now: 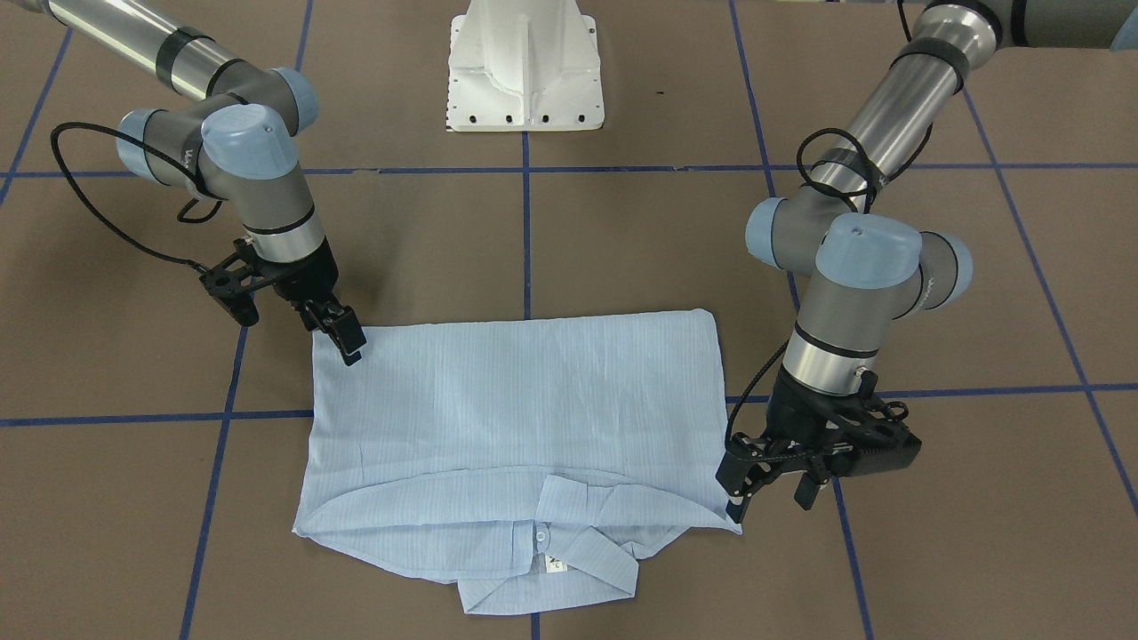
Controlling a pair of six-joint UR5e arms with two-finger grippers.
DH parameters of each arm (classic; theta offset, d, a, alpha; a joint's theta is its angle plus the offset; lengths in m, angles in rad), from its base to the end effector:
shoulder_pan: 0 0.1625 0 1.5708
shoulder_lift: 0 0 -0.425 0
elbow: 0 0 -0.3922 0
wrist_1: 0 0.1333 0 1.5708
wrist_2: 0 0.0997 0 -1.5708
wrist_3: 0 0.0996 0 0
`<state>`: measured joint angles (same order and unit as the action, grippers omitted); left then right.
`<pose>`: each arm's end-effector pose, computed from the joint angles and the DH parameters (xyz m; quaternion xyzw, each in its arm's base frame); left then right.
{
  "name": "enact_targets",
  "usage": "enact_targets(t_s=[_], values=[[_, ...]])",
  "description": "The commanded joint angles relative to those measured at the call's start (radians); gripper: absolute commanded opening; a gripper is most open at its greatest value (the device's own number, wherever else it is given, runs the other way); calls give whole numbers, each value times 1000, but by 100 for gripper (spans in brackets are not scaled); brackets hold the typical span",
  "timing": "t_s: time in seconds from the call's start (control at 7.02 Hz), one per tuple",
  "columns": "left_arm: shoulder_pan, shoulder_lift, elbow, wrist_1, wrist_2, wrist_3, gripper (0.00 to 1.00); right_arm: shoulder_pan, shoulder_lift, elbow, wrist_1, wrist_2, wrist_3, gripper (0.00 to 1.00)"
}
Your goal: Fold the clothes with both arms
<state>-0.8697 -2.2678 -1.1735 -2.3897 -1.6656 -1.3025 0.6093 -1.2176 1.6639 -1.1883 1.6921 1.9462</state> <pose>0.4087 -0.6761 0.3262 0.2517 0.4681 -0.2268 0.8161 -0.4563 -0.4663 0.3853 -0.0082 -0.4056 0.4104 0.8167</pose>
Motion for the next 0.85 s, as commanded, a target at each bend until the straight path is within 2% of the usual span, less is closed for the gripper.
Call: enact_targets(t_s=[0.0, 0.14, 0.28, 0.71], values=[[0, 2, -3, 0, 1, 0, 100, -5, -5, -9, -1, -5, 2, 90], [0, 2, -3, 0, 1, 0, 100, -5, -8, -4, -1, -3, 8, 39], [1, 2, -2, 0, 1, 0, 100, -5, -10, -1, -1, 1, 7, 0], [1, 4, -2, 0, 3, 0, 100, -3, -17, 11, -1, 12, 3, 0]])
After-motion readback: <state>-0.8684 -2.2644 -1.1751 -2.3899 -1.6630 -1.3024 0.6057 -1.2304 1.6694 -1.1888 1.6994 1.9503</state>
